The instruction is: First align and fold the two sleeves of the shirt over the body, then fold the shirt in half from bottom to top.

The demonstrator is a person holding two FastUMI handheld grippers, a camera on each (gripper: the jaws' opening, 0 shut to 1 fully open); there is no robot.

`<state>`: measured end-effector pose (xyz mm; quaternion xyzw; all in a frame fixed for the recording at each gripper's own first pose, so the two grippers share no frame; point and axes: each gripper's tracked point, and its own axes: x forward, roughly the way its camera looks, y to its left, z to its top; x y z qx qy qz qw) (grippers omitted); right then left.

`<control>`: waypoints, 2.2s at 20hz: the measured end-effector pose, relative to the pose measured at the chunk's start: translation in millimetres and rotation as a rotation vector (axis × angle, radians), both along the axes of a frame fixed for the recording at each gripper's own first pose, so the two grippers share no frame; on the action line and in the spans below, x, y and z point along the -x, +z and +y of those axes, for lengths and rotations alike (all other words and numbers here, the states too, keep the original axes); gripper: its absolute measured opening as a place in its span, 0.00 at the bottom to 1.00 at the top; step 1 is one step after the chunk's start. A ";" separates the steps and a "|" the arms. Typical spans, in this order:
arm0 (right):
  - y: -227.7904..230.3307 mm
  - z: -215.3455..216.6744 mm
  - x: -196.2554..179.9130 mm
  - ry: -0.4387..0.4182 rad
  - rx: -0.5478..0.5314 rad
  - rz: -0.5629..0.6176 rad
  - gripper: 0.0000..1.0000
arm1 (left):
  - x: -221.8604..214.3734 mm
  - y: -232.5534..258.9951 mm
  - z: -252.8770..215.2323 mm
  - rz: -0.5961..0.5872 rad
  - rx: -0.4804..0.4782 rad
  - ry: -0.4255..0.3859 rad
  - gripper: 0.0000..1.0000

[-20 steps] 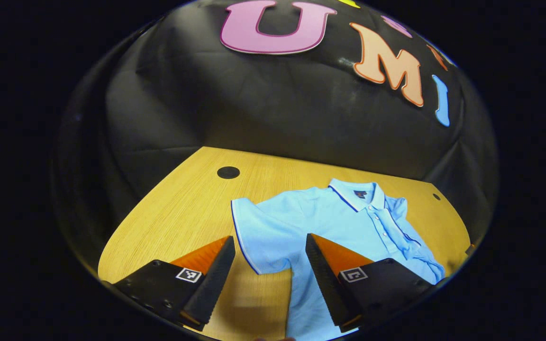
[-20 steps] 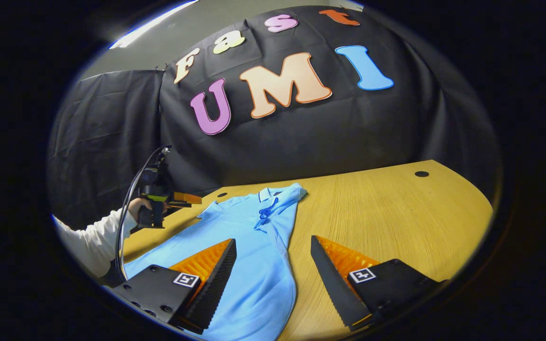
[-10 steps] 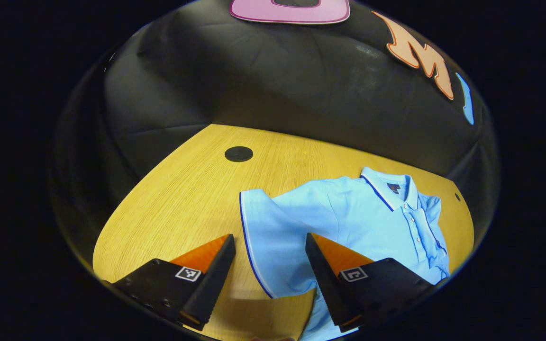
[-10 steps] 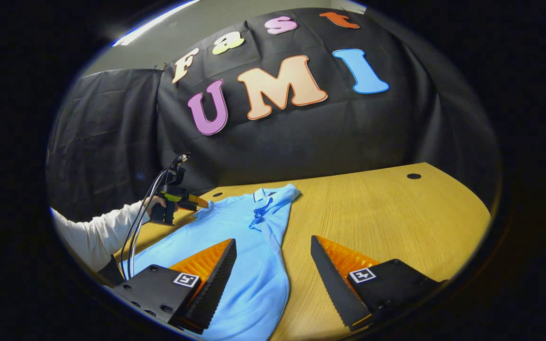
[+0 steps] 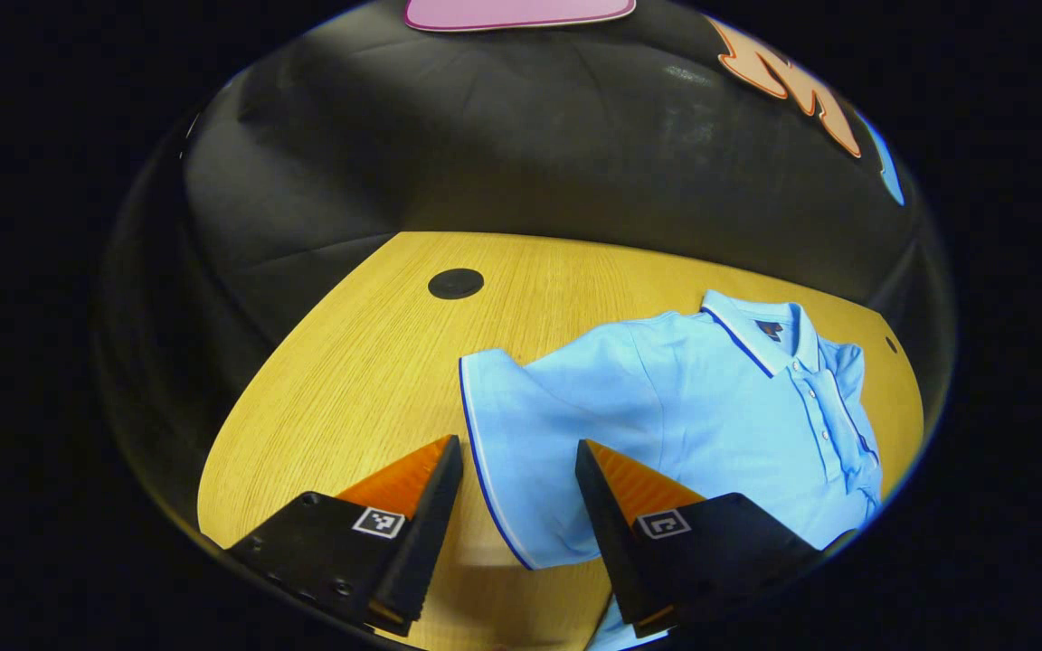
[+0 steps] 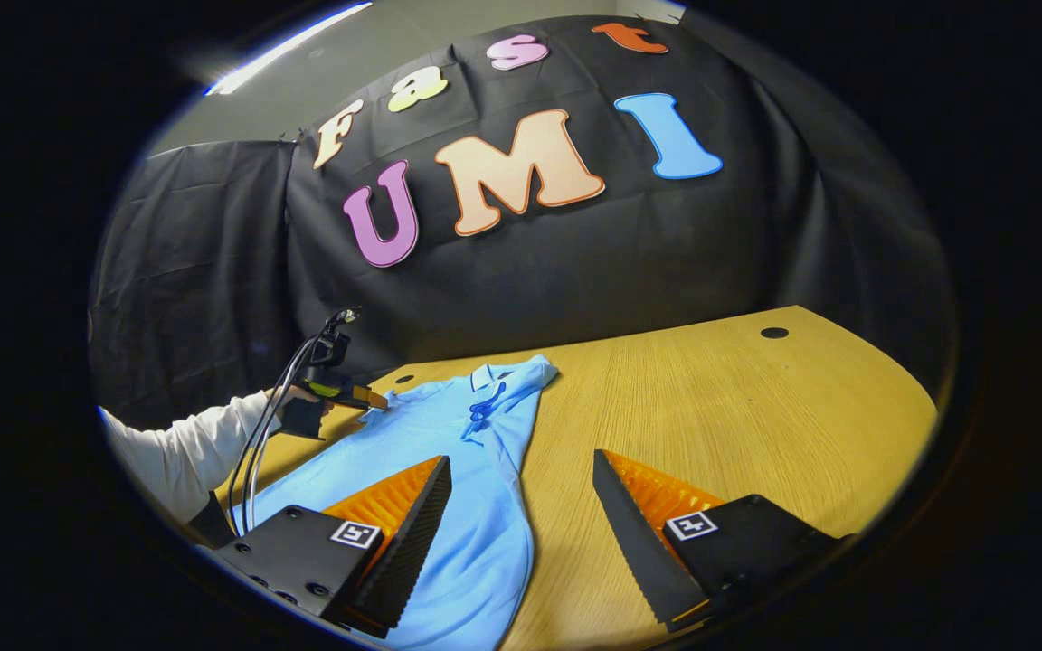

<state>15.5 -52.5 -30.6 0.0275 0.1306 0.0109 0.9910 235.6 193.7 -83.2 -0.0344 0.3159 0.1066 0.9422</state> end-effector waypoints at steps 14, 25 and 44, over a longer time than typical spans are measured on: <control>7.9 9.7 6.3 0.014 0.013 -0.012 0.96 | -10.5 4.0 -18.1 -0.065 0.052 -0.061 0.00; -16.4 5.3 6.9 0.002 0.078 0.064 0.99 | -24.1 76.3 -189.0 -0.170 0.080 -0.390 0.00; -26.1 33.6 30.6 0.045 0.099 0.104 0.99 | 110.7 86.5 -221.2 -0.238 -0.041 -0.460 0.95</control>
